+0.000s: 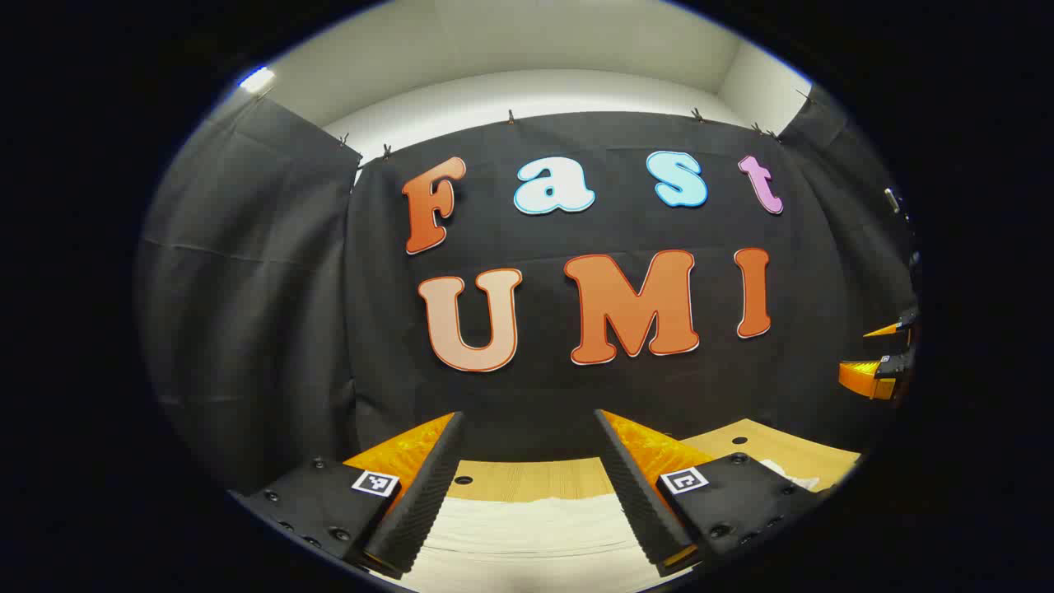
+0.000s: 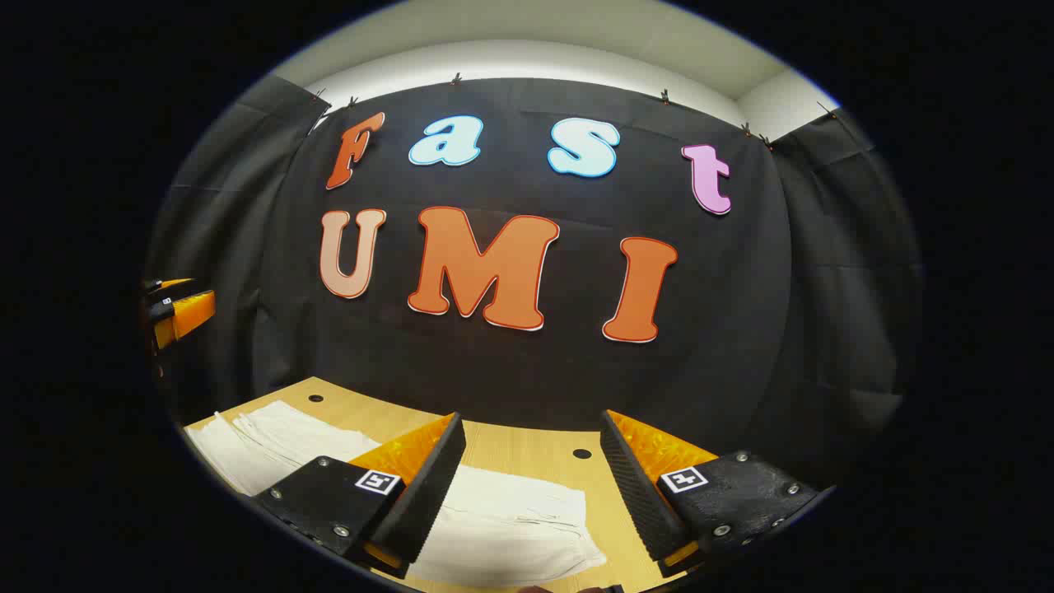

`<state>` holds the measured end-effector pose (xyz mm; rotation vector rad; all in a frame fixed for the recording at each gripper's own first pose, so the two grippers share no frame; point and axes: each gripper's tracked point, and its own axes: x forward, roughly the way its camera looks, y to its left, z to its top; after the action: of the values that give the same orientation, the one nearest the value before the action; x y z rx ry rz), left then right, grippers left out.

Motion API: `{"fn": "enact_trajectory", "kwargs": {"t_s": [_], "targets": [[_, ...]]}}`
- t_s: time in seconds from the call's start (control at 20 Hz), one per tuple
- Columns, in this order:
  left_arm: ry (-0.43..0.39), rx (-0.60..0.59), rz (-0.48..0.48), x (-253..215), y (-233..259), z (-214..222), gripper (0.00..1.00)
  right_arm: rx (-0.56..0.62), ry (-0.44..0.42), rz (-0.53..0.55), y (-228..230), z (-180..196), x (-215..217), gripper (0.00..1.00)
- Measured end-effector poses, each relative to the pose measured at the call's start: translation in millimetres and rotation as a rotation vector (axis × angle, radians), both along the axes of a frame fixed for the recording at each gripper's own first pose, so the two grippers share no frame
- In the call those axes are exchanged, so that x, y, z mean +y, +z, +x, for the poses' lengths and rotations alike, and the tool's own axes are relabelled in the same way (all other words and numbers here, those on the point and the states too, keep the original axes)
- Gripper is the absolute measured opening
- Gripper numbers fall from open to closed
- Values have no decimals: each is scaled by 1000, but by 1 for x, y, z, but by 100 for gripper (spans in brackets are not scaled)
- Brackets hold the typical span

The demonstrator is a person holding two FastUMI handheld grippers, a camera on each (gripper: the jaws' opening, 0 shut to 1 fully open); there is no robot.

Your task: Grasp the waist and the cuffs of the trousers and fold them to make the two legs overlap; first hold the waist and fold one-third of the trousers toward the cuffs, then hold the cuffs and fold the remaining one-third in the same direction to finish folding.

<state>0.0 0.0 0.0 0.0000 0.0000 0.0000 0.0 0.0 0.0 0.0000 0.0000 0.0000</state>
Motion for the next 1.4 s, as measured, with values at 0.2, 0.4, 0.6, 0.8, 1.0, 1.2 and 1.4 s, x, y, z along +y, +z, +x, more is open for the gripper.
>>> {"fn": "enact_trajectory", "kwargs": {"t_s": [0.2, 0.4, 0.6, 0.8, 1.0, 1.2, 1.4], "targets": [[2, 17, 20, -8, -5, -2, 100, 28, 7, 9, -13, 1, -8, 99], [6, 20, 19, -16, -3, 1, 100, 45, 14, 13, -22, 5, -13, 99], [24, 12, 21, -20, -2, 2, 100, 46, 14, 24, -26, 10, -19, 99], [33, 34, 19, -21, -11, 5, 100, 70, 26, 4, -37, 15, -24, 99], [72, 74, 15, -7, -22, 3, 100, 109, 37, 8, -50, 20, -31, 99], [131, 137, -6, 11, -41, -3, 99, 166, 57, 19, -70, 26, -37, 99], [175, 230, -56, 24, -73, -11, 100, 288, 100, 84, -104, 28, -43, 99]]}}
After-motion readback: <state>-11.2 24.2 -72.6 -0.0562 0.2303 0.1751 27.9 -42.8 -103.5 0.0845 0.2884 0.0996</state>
